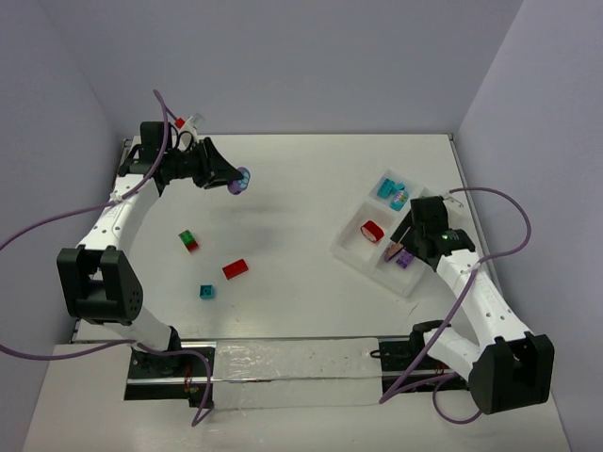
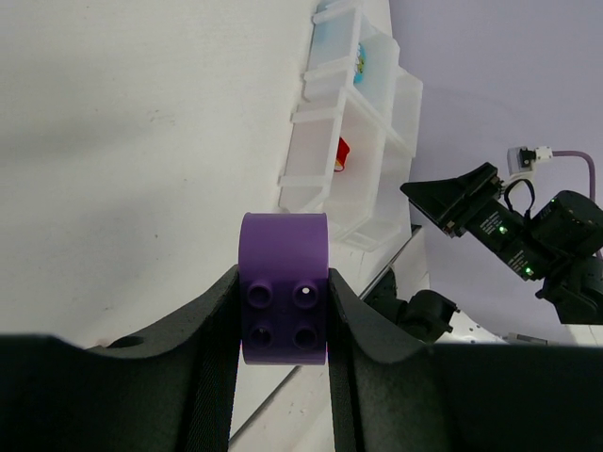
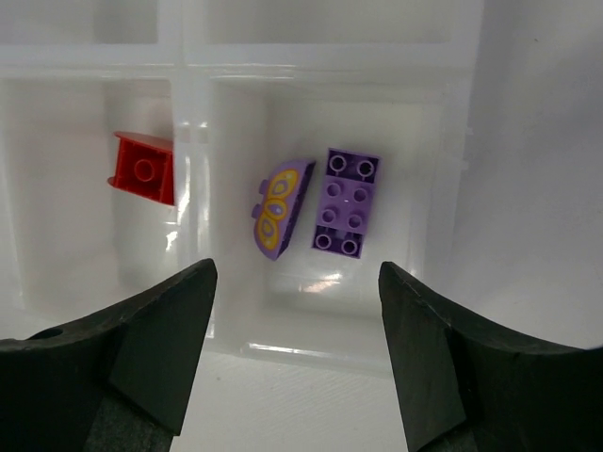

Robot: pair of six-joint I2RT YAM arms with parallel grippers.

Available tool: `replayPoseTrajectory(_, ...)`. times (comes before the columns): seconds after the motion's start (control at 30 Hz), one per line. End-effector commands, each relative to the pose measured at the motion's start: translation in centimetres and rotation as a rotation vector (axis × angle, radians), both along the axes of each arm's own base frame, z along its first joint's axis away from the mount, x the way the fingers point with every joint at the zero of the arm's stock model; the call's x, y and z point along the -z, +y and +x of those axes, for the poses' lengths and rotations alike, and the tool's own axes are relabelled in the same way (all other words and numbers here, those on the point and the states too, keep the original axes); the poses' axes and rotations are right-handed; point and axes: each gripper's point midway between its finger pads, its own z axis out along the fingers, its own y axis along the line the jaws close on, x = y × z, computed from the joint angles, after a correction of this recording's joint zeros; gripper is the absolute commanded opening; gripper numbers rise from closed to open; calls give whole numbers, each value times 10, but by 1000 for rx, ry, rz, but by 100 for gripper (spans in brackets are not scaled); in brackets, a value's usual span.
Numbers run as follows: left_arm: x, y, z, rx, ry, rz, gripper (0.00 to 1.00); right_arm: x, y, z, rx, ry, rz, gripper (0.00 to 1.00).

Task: Sort the legos into containers by color

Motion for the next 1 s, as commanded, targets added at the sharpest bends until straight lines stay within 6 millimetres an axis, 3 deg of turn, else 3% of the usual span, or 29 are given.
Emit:
replayPoseTrajectory(0.0,-27,0,3,0,-85,7,0,-61,16,34,-124,-183,26,77)
replayPoseTrajectory(0.1,-29,-2,4,-3,-94,24,0,-88,34,46,-210,-249,57,77)
replayPoseTrajectory(0.13,-27,-2,3,-5,-93,33,0,-87,35,47,-214,-244,58,77)
replayPoseTrajectory(0.37,-28,-9,3,-8,-99,38,0,-131,109,66,-511,-318,74,77)
replayPoseTrajectory(0.43,-26,-11,0,11,-96,31,0,-150,151,67,-708,-367,96,76)
replayPoseTrajectory(0.47,-28,-16,-4,51,-102,12,0,-161,181,62,-857,-389,143,75)
replayPoseTrajectory(0.6,-35,-35,-24,205,-116,-89,0,-185,243,51,-1128,-426,256,76)
replayPoseTrajectory(0.8,-69,-47,-50,347,-222,-237,0,-216,293,40,-1382,-478,469,82)
replayPoseTrajectory(0.97,-86,-49,-55,387,-290,-267,0,-221,310,48,-1438,-488,529,84)
